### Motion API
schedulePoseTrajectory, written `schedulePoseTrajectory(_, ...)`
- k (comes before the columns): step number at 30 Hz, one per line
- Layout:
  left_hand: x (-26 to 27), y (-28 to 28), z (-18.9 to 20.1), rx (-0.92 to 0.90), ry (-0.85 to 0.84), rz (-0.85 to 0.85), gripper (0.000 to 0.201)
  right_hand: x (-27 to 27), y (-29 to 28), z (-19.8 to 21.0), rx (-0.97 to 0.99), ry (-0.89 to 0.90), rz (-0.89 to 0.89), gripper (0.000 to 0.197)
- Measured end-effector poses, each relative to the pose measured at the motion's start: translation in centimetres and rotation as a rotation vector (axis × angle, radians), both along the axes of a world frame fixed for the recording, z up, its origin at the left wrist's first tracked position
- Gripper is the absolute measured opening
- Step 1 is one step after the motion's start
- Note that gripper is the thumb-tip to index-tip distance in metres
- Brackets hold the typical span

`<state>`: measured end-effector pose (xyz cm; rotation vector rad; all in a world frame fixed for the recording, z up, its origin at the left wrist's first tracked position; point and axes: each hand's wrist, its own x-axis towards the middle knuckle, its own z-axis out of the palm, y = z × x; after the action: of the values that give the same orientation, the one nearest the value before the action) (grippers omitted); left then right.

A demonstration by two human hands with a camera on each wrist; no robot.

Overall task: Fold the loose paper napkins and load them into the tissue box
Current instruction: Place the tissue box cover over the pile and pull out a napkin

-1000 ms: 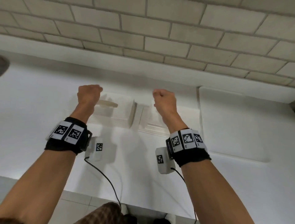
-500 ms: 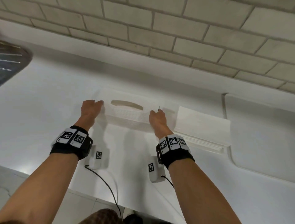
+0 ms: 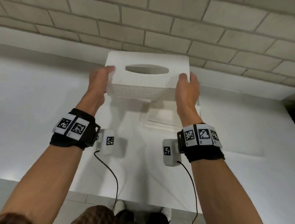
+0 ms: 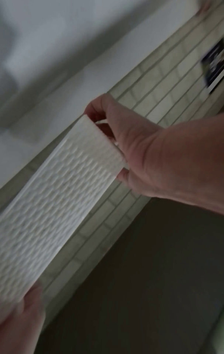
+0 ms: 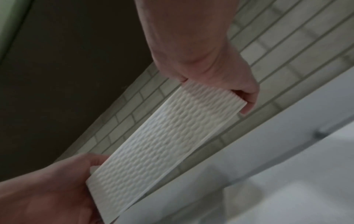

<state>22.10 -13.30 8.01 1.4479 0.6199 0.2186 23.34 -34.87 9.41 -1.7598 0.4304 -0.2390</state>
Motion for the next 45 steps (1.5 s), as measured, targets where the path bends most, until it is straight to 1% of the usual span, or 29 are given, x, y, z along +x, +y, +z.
schedulePoseTrajectory(2, 0.6, -4.5, -0.1, -0.007, -0.004, -0.080, 0.018, -0.8, -4.4, 0.3, 0.012, 0.008, -0.096, 0.040)
schedulePoseTrajectory(4, 0.8, -8.5, -0.9, 0.003, 0.019, -0.127, 0.037, -1.7, -8.3, -0.2, 0.024, 0.022, -0.165, 0.039)
schedulePoseTrajectory(6, 0.5, -11.2, -2.1, 0.022, 0.055, -0.162, 0.040, -2.5, -11.2, -1.4, 0.044, 0.065, -0.202, 0.038)
schedulePoseTrajectory(7, 0.4, -12.2, -2.7, 0.025, 0.080, -0.185, 0.043, -2.8, -12.3, -2.0, 0.058, 0.085, -0.215, 0.038)
schedulePoseTrajectory(9, 0.0, -13.3, -3.8, 0.026, 0.127, -0.222, 0.060, -3.2, -13.9, -3.4, 0.091, 0.113, -0.227, 0.038)
schedulePoseTrajectory(11, -0.1, -13.7, -4.8, 0.033, 0.165, -0.225, 0.070, -3.3, -14.5, -4.9, 0.110, 0.143, -0.221, 0.039)
schedulePoseTrajectory(12, -0.2, -13.7, -5.2, 0.034, 0.175, -0.215, 0.070, -3.3, -14.6, -5.6, 0.115, 0.162, -0.209, 0.040)
schedulePoseTrajectory(17, -0.3, -12.5, -7.2, 0.050, 0.226, -0.137, 0.059, -2.8, -13.4, -8.0, 0.135, 0.230, -0.070, 0.045)
schedulePoseTrajectory(20, -0.1, -11.8, -8.5, 0.045, 0.280, -0.160, 0.055, -2.2, -13.2, -9.2, 0.158, 0.266, -0.021, 0.044)
schedulePoseTrajectory(22, -0.1, -11.6, -9.3, 0.050, 0.306, -0.174, 0.054, -2.3, -13.2, -10.0, 0.140, 0.308, 0.017, 0.043)
schedulePoseTrajectory(24, -0.2, -11.6, -9.9, 0.055, 0.319, -0.174, 0.059, -2.7, -13.0, -10.8, 0.105, 0.325, 0.044, 0.045)
schedulePoseTrajectory(27, -0.2, -11.5, -10.3, 0.062, 0.328, -0.157, 0.067, -2.9, -12.8, -11.5, 0.089, 0.314, 0.033, 0.044)
schedulePoseTrajectory(32, -0.3, -11.1, -10.9, 0.071, 0.329, -0.144, 0.067, -3.1, -12.7, -11.8, 0.054, 0.279, 0.035, 0.039)
schedulePoseTrajectory(36, -0.9, -10.9, -11.5, 0.087, 0.340, -0.186, 0.081, -3.9, -12.8, -12.4, 0.018, 0.235, 0.018, 0.030)
schedulePoseTrajectory(37, -1.0, -11.0, -11.4, 0.089, 0.343, -0.191, 0.082, -4.1, -12.8, -12.5, -0.003, 0.212, 0.026, 0.028)
schedulePoseTrajectory(40, -1.6, -11.4, -10.8, 0.095, 0.335, -0.182, 0.073, -4.4, -12.8, -12.6, -0.032, 0.186, 0.043, 0.029)
schedulePoseTrajectory(45, -4.8, -11.6, -10.6, 0.096, 0.340, -0.166, 0.069, -6.1, -13.3, -13.3, 0.017, 0.225, 0.029, 0.038)
